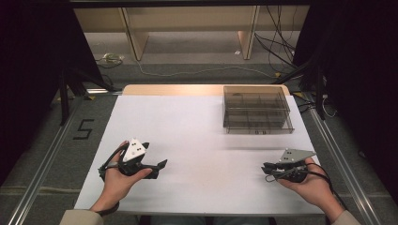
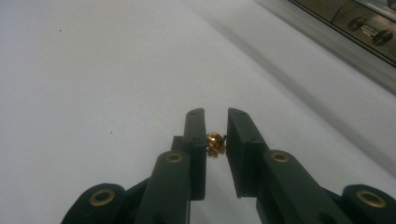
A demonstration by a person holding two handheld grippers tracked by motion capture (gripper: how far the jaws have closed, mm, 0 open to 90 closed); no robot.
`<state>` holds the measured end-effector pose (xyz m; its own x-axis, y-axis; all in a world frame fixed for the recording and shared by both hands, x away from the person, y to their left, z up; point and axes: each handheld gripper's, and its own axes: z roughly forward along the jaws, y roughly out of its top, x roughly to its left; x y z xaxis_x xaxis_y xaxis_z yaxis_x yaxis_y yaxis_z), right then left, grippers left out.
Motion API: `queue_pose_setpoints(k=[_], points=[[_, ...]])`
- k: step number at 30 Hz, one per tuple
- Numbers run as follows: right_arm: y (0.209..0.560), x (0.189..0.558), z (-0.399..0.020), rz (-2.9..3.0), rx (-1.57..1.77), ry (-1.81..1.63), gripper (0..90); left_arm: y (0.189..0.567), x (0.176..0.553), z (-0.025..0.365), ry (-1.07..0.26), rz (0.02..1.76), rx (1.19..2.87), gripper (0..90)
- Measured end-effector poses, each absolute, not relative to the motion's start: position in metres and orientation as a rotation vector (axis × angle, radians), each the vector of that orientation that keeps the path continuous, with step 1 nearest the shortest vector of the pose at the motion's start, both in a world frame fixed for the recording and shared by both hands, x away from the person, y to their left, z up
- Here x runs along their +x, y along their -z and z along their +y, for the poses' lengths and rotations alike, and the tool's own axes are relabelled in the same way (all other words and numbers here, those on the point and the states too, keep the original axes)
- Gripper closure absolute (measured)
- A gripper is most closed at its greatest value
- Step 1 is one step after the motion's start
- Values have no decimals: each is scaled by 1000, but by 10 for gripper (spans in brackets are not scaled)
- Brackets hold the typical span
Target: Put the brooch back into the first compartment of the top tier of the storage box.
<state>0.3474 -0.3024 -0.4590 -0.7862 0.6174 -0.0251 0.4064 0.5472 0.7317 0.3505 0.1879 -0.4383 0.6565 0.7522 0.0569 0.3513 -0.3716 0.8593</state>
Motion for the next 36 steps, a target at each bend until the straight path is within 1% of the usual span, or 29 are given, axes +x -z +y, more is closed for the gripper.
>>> queue_pose_setpoints(k=[36], points=[[456,348,-300,2485,860,-1101,792,438,351,188,-563,860,1977,107]])
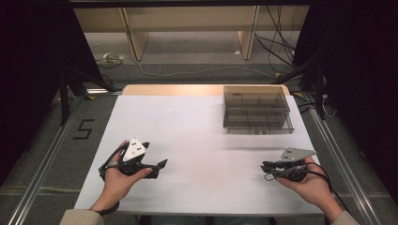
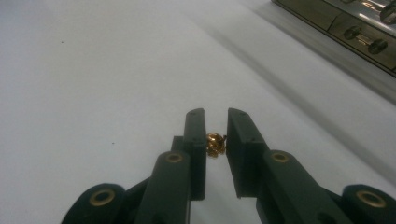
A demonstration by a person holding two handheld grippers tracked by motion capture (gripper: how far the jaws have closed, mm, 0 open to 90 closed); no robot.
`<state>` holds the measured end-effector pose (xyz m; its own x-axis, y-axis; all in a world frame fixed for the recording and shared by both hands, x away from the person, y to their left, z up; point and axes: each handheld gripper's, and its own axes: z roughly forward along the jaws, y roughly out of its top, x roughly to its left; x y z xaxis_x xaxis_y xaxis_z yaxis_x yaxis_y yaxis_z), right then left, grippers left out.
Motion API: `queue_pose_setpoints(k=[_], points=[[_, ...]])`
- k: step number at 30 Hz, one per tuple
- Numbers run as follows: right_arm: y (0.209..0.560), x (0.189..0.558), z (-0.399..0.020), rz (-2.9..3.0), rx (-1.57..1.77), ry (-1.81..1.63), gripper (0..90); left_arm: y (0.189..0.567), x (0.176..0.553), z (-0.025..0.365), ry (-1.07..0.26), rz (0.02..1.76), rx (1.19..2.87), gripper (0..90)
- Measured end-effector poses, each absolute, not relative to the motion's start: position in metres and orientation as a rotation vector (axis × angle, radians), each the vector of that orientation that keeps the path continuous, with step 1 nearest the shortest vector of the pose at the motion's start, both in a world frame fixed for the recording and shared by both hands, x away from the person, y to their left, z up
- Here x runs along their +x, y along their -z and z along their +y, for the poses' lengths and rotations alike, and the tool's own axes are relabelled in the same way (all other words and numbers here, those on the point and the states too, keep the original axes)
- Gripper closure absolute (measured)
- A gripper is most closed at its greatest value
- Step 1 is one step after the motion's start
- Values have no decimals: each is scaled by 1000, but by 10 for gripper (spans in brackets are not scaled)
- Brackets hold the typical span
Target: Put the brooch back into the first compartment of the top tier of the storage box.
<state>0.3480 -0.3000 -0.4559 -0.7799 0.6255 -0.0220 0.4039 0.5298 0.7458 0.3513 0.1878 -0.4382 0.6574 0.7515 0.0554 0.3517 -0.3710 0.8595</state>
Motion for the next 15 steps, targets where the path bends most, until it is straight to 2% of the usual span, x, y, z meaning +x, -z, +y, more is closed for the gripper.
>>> queue_pose_setpoints(k=[15], points=[[454,350,-295,2475,860,-1113,791,438,351,188,-567,860,1975,108]])
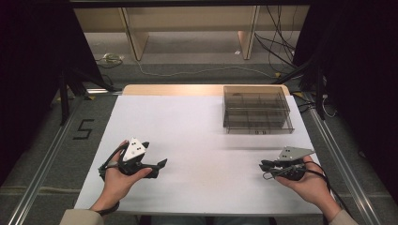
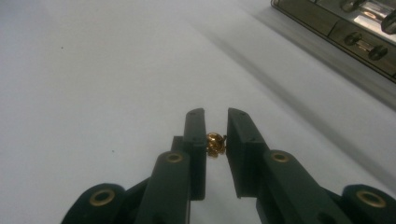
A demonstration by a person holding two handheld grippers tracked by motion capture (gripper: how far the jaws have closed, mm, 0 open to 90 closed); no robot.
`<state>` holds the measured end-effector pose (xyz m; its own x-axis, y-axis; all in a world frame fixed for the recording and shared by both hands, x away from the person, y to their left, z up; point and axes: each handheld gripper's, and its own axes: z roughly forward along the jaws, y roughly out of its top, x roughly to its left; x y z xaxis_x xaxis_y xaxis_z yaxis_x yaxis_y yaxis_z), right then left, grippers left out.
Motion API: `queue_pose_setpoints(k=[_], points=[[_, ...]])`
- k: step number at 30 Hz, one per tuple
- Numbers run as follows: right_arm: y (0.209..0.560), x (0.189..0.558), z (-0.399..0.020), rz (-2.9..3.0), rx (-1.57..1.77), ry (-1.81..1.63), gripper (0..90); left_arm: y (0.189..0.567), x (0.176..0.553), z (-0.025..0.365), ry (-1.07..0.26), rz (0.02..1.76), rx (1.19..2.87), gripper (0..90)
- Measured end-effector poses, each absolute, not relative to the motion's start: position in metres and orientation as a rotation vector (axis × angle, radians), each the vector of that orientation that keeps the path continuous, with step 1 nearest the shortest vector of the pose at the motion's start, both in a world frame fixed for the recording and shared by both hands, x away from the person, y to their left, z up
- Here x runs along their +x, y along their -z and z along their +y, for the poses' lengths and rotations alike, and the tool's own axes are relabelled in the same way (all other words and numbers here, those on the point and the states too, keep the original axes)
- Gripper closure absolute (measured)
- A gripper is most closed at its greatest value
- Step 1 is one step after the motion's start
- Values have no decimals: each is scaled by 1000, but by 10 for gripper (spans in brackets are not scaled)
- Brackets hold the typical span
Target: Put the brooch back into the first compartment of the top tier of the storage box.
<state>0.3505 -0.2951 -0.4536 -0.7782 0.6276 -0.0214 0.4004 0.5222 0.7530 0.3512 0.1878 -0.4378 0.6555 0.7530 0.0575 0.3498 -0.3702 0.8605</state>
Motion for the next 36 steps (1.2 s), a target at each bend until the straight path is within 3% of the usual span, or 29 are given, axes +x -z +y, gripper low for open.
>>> queue_pose_setpoints(k=[36], points=[[451,357,-286,2462,855,-1132,792,438,352,187,-568,861,1980,111]])
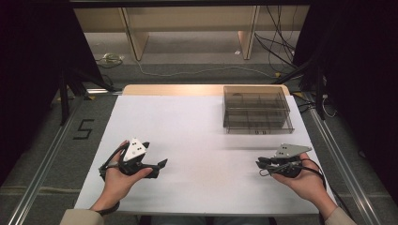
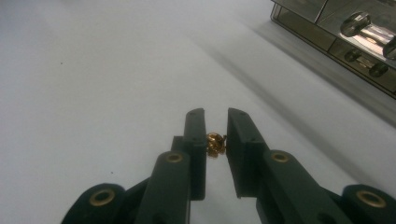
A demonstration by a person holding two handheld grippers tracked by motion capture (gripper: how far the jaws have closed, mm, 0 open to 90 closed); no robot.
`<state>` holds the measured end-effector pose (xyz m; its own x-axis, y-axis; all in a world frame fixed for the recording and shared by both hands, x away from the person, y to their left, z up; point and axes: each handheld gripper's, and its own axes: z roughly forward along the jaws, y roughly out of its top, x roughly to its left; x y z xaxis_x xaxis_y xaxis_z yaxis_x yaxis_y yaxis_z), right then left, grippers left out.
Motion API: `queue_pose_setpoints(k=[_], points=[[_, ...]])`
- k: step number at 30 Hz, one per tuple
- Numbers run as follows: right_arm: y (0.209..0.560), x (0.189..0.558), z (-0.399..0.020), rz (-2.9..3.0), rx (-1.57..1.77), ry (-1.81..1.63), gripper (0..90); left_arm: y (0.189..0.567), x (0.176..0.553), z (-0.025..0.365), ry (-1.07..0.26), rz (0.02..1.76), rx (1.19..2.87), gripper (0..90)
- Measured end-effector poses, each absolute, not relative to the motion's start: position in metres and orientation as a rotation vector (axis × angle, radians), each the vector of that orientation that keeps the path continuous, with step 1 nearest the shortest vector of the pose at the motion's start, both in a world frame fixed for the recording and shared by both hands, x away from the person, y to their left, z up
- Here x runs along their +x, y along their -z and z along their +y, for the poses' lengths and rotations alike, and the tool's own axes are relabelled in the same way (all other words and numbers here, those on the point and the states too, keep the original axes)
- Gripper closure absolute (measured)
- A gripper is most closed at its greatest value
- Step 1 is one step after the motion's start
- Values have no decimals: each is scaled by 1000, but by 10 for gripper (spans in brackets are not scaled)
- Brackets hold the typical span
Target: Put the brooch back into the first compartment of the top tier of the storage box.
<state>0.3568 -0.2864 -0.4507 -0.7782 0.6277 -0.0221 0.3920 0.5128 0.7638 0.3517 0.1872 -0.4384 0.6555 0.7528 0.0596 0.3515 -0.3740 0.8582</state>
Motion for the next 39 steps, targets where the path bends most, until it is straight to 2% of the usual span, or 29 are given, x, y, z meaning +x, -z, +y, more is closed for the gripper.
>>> queue_pose_setpoints(k=[39], points=[[446,364,-276,2447,850,-1159,792,438,352,187,-571,866,1974,114]])
